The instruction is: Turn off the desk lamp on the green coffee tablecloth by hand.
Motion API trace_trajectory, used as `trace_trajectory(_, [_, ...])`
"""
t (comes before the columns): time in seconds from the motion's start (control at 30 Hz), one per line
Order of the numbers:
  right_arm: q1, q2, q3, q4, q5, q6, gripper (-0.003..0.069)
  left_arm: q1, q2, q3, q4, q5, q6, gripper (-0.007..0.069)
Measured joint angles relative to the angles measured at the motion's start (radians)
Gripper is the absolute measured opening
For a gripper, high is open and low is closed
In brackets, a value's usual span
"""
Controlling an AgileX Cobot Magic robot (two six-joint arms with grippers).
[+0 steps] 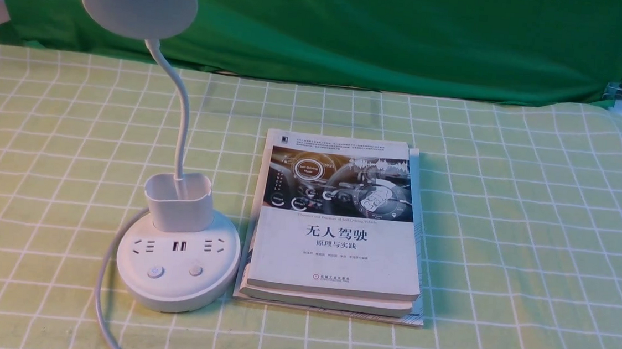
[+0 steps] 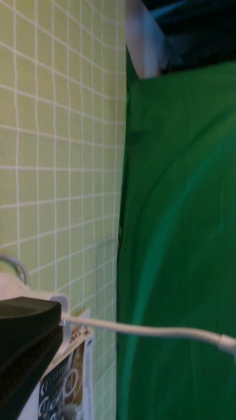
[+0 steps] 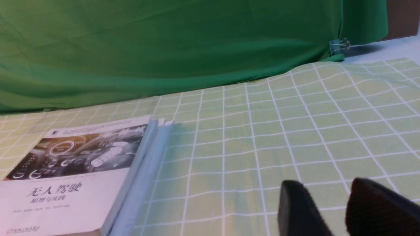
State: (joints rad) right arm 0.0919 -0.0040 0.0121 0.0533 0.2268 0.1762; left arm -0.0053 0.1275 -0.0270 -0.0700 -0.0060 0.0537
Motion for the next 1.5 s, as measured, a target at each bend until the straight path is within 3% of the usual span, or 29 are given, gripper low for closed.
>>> trace_trajectory(0.1, [0.000, 0.000, 0.000, 0.000, 0.000, 0.000, 0.0239, 0.057, -0.067, 0.032, -0.026, 0.046, -0.003, -0.0001])
trace_trajectory(0.33, [0.000, 0.000, 0.000, 0.000, 0.003, 0.000, 0.0239, 0.067, -0.128, 0.034, -0.033, 0.241, -0.019, -0.0001])
trace_trajectory(1.5, [0.000, 0.000, 0.000, 0.000, 0.002, 0.000, 0.0239, 0.067, -0.129, 0.034, 0.007, 0.250, -0.014, -0.0001])
